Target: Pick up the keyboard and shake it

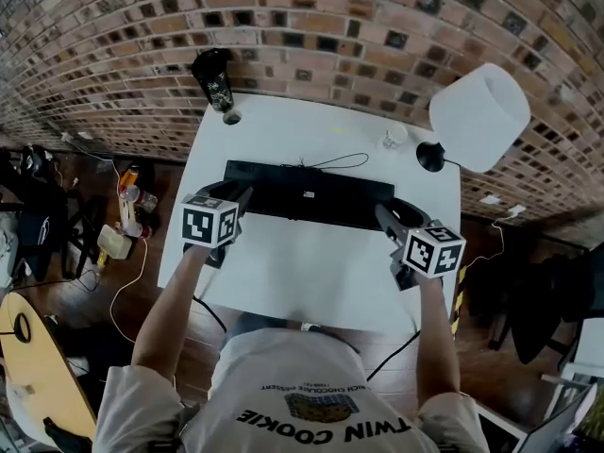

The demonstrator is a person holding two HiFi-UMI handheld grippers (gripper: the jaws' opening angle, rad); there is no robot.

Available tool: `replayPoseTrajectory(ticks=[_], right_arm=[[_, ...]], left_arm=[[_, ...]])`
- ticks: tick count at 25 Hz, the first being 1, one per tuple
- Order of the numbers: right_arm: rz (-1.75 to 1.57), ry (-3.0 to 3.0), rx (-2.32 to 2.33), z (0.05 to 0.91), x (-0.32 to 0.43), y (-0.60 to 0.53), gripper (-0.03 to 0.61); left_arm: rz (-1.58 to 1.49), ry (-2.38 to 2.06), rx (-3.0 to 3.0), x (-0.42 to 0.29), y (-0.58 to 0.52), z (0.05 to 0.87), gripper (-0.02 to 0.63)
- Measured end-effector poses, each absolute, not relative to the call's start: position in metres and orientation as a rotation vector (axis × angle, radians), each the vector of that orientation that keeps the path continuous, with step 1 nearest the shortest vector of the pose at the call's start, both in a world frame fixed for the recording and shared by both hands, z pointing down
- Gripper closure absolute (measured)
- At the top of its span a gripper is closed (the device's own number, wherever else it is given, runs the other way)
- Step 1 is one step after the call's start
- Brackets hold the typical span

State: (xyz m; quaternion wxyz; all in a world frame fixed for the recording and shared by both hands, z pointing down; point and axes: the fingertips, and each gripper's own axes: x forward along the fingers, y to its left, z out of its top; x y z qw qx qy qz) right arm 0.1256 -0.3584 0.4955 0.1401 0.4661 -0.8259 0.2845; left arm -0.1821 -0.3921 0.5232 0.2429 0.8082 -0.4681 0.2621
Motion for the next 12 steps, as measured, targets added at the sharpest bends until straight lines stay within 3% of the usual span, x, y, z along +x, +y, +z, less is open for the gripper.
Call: replayPoseTrajectory(ticks=[8, 12], right_arm=[[0.885, -2.289, 1.316, 0.537, 0.161, -0.398, 0.358], [0.997, -2.231, 1.256, 0.565, 0.173, -0.409, 0.344]], left_arm=[[0.744, -1.227, 2.102, -0.236, -0.437, 0.558, 0.417], [0.754, -1.155, 2.087, -0.240, -0.453, 0.572, 0.354]])
